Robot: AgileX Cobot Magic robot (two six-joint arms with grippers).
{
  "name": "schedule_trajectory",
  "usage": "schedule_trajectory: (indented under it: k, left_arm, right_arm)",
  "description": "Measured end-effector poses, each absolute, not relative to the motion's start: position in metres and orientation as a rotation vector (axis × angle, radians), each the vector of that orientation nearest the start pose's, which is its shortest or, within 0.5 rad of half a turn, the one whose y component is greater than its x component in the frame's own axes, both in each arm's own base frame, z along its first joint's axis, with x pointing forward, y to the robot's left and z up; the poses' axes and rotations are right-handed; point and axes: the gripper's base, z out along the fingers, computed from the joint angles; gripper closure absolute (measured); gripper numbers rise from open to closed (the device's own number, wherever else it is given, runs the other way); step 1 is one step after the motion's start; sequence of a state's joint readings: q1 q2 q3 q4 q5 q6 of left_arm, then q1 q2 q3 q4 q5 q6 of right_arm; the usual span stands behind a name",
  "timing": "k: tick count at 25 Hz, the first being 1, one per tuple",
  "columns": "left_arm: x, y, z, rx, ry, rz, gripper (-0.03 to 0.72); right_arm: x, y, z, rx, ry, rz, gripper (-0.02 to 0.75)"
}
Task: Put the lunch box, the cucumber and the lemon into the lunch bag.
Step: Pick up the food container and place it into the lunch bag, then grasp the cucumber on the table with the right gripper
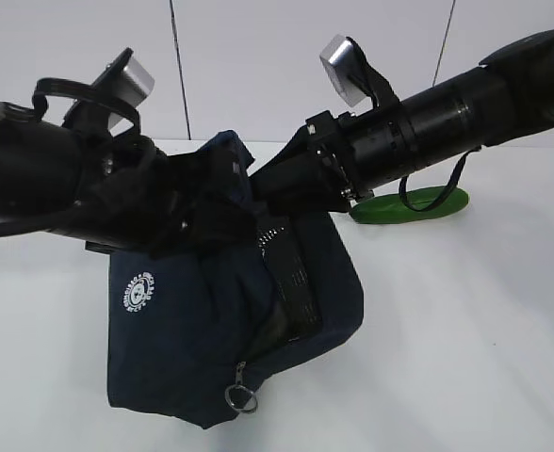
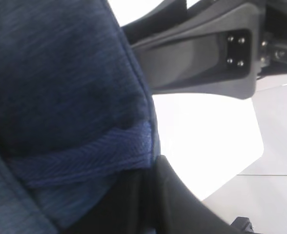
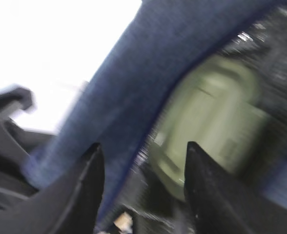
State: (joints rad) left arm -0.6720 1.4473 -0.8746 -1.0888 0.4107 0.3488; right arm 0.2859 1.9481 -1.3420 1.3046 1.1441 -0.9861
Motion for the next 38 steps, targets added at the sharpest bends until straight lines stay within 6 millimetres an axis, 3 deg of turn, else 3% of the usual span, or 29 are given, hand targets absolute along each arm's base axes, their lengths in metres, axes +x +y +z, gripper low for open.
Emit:
schedule_trajectory:
  k: [5, 9, 18, 21, 25, 30, 35, 38]
  left_arm:
    - [0.216, -0.213, 0.257, 0.176, 2.458, -1.084, 0.678]
    - [0.216, -0.213, 0.256, 0.177, 2.459, -1.085, 0.678]
    - [0.216, -0.212, 0.256, 0.199, 2.463, -1.072, 0.678]
    - [0.221, -0.203, 0.258, 0.186, 2.454, -1.053, 0.678]
    - [0.227, -0.191, 0.258, 0.179, 2.477, -1.041, 0.678]
    - [0.226, -0.188, 0.257, 0.210, 2.500, -1.032, 0.678]
    - [0.225, -0.188, 0.256, 0.245, 2.511, -1.017, 0.678]
    - [0.224, -0.186, 0.255, 0.288, 2.514, -0.984, 0.678]
  right_arm:
    - [0.350, 0.186, 0.229, -0.765, 2.314, 1.487, 0.316]
    - [0.353, 0.183, 0.233, -0.887, 2.361, 1.375, 0.316]
    - [0.369, 0.178, 0.263, -0.979, 2.422, 1.134, 0.316]
    - [0.374, 0.164, 0.262, -0.932, 2.486, 1.080, 0.316]
    - [0.385, 0.133, 0.261, -0.840, 2.528, 1.020, 0.316]
    - [0.396, 0.099, 0.256, -0.819, 2.566, 0.830, 0.316]
    - [0.403, 0.084, 0.248, -0.977, 2.541, 0.533, 0.316]
    - [0.407, 0.078, 0.246, -1.230, 2.418, 0.346, 0.316]
